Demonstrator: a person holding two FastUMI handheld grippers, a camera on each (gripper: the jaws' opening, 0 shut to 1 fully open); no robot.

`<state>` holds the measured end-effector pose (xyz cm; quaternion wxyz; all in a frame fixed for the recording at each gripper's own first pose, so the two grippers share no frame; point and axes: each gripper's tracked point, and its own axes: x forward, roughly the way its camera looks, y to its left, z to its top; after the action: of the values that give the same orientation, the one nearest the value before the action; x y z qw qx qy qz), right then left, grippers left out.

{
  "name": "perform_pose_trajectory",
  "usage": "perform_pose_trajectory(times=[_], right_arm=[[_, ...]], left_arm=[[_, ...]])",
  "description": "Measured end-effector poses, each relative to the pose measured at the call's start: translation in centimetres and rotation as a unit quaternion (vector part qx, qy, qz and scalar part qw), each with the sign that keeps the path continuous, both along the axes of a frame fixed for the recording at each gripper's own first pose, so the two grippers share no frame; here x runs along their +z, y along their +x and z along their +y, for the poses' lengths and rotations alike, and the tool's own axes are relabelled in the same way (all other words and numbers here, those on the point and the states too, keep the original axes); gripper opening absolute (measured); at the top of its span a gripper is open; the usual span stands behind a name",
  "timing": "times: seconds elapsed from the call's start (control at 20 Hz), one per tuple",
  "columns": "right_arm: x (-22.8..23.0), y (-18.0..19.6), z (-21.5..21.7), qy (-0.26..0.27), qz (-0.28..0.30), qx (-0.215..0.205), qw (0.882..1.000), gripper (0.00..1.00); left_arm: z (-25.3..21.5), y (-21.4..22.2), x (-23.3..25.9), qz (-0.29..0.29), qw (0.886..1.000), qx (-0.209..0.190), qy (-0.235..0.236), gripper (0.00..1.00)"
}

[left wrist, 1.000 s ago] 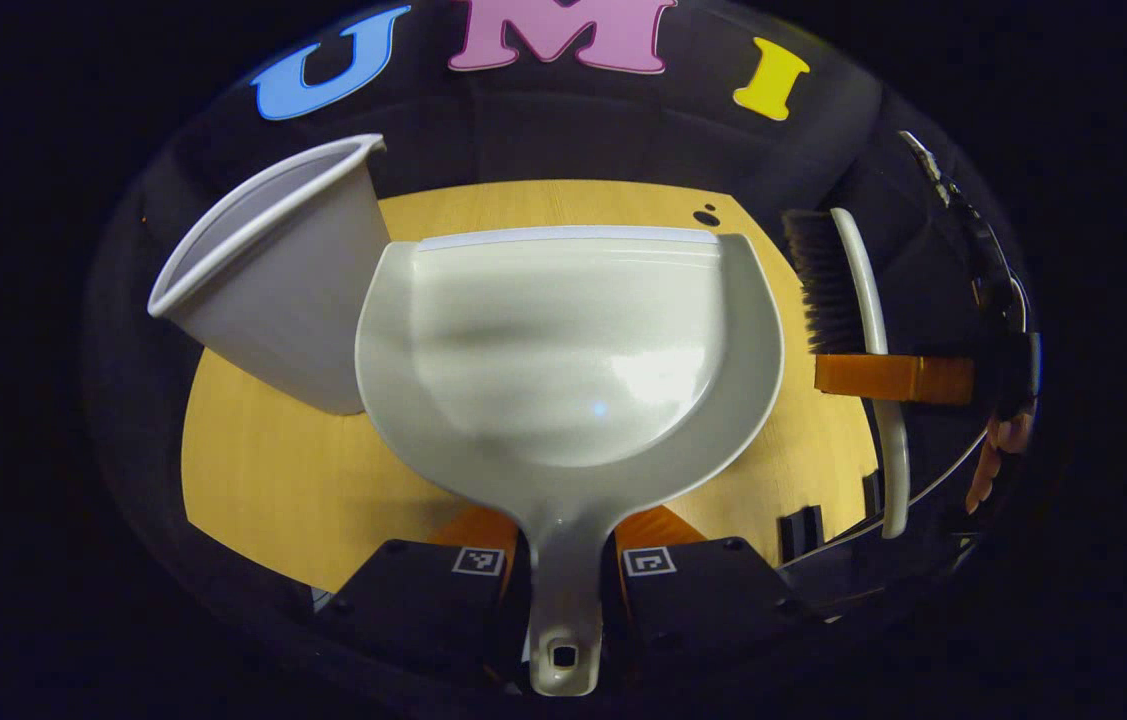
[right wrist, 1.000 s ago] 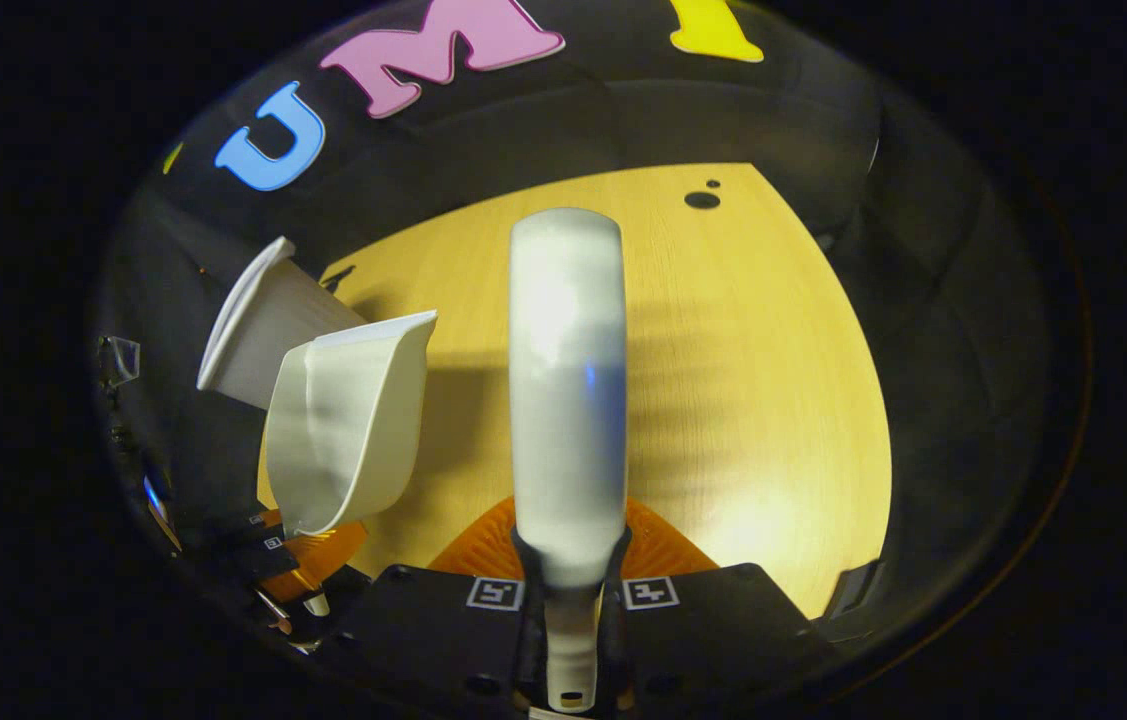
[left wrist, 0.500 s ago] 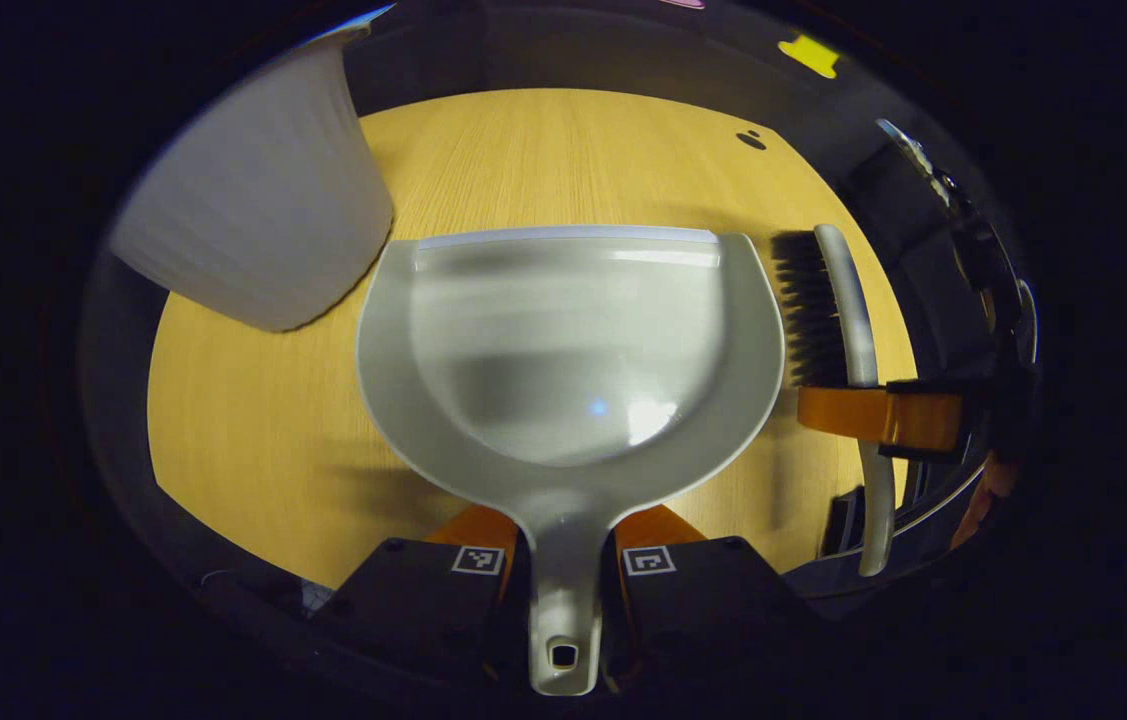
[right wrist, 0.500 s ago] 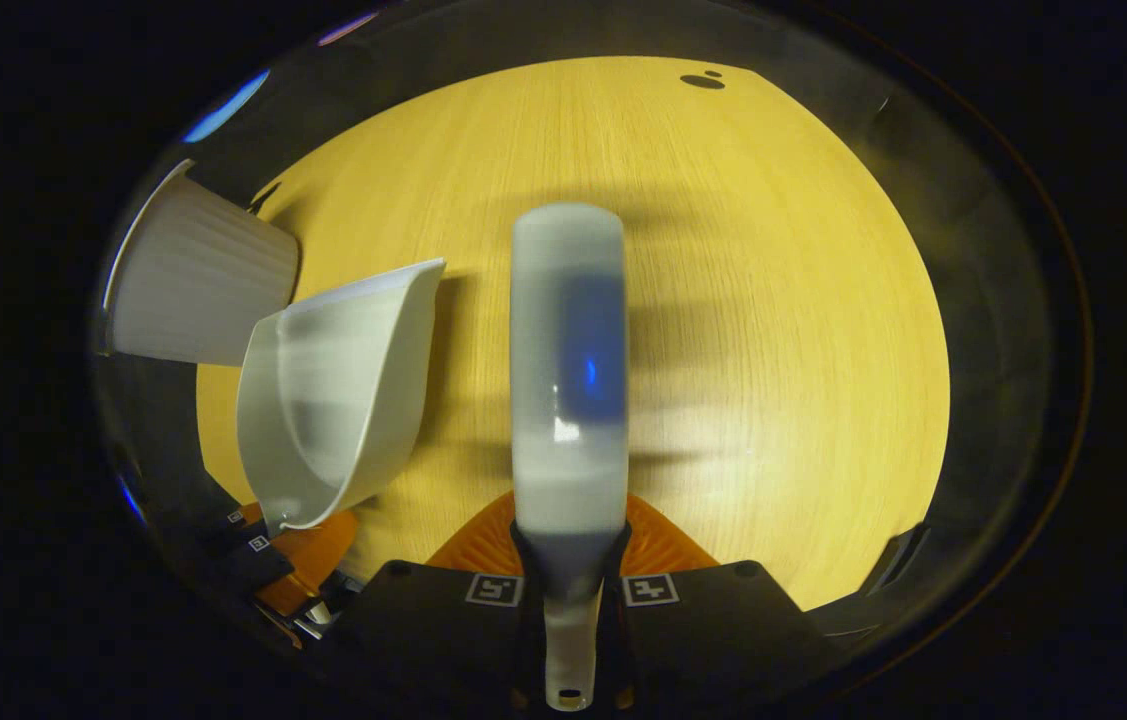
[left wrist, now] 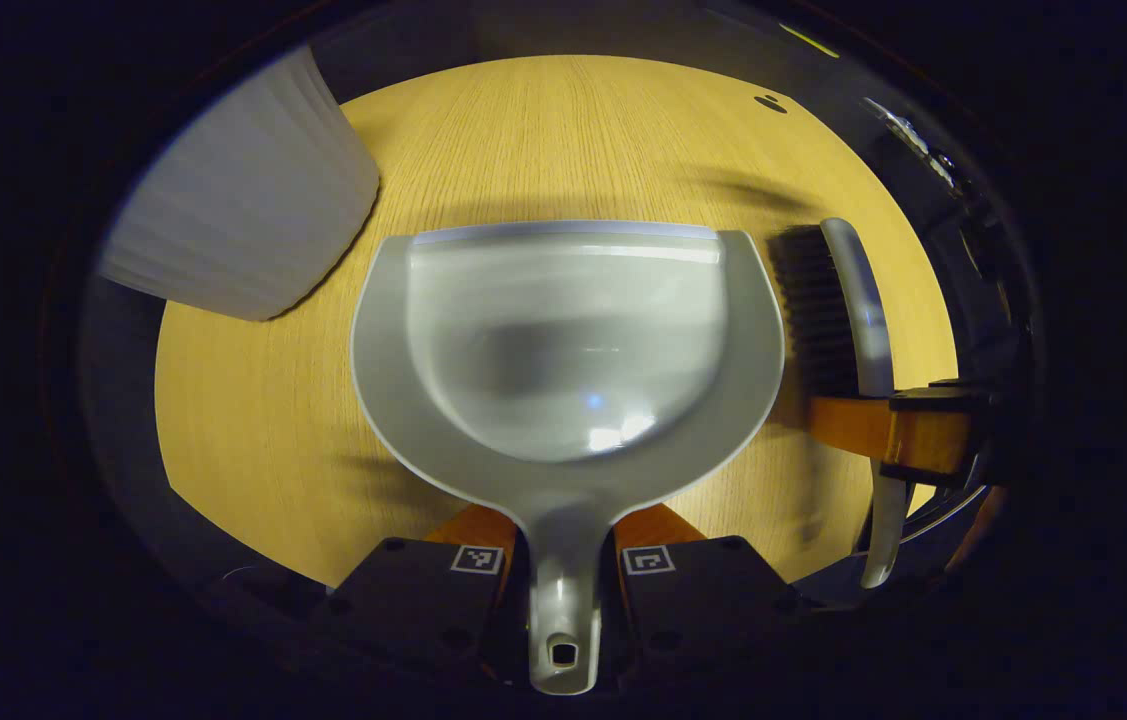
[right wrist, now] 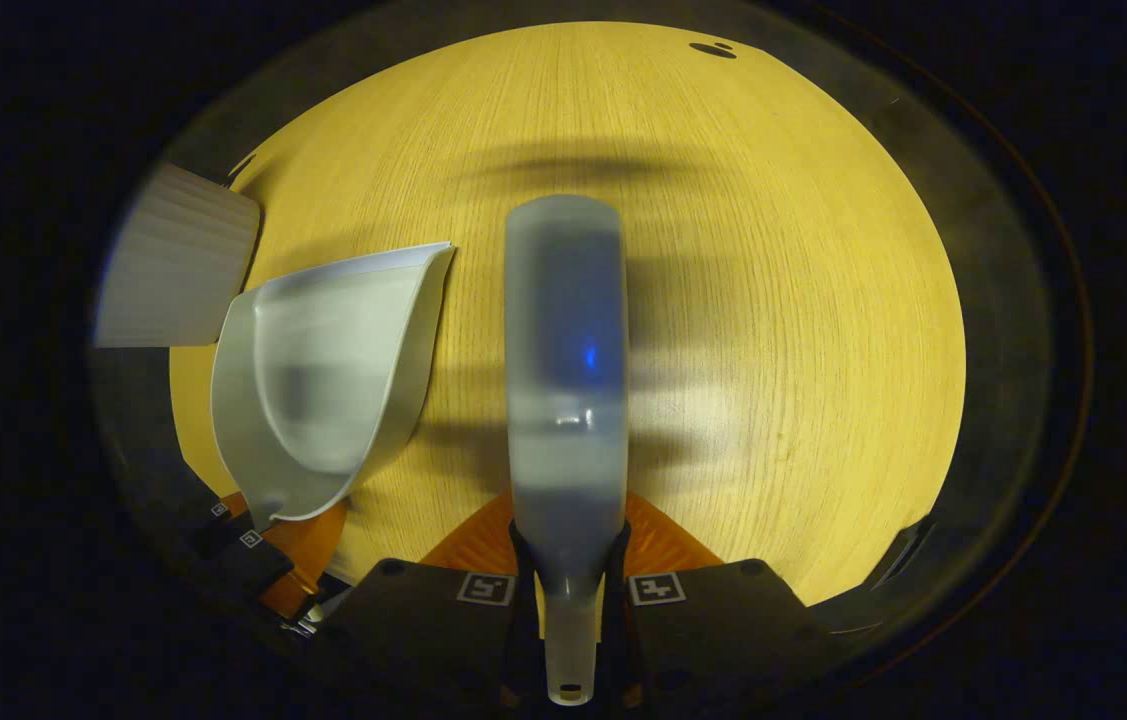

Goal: Pick up the small broom and dustpan from the desktop, sweep the trash into the dustpan with the broom, and then empty the trash into the garbage bin.

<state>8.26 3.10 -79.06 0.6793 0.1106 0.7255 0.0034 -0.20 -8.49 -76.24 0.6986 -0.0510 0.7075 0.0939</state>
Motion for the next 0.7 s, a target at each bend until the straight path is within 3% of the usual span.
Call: perform_pose_trajectory(times=[0.2, 0.25, 0.3, 0.35, 0.4, 0.45, 0.55, 0.7], right_arm=[[0.1, 0.1, 0.0, -0.003, 0.002, -0.003, 1.0, 0.34], [0.1, 0.0, 0.1, -0.004, 0.003, -0.003, 1.0, 0.41], [0.2, -0.3, 0.1, -0.003, 0.005, -0.002, 1.0, 0.34], [0.2, -0.5, 0.5, 0.003, 0.01, -0.001, 1.0, 0.38], [0.3, -0.6, 1.0, 0.007, 0.007, -0.003, 1.0, 0.6], [0.5, -0.4, 1.0, 0.009, 0.004, -0.005, 1.0, 0.72], [0.9, -0.7, 0.5, 0.002, -0.004, -0.005, 1.0, 1.0], [2.1, -1.1, 0.5, 0.016, -0.016, -0.014, 1.0, 0.99]], left_arm=[[0.2, -0.6, -0.3, 0.026, 0.999, -0.015, -0.014, 0.29], [0.1, -0.5, -0.1, 0.029, 0.999, -0.021, -0.018, 0.3], [-0.5, -0.6, -0.3, 0.031, 0.999, -0.022, -0.031, 0.3], [-1.2, -0.5, -0.1, 0.025, 0.998, -0.023, -0.043, 0.41], [-1.5, -0.5, -0.1, 0.023, 0.998, -0.025, -0.045, 0.55], [-1.3, -0.6, 0.0, 0.018, 0.999, -0.02, -0.036, 0.73], [-1.4, -0.1, 0.4, -0.008, 0.999, -0.012, -0.037, 0.78], [-1.4, -0.7, 1.6, -0.016, 0.999, -0.019, -0.037, 0.78]])
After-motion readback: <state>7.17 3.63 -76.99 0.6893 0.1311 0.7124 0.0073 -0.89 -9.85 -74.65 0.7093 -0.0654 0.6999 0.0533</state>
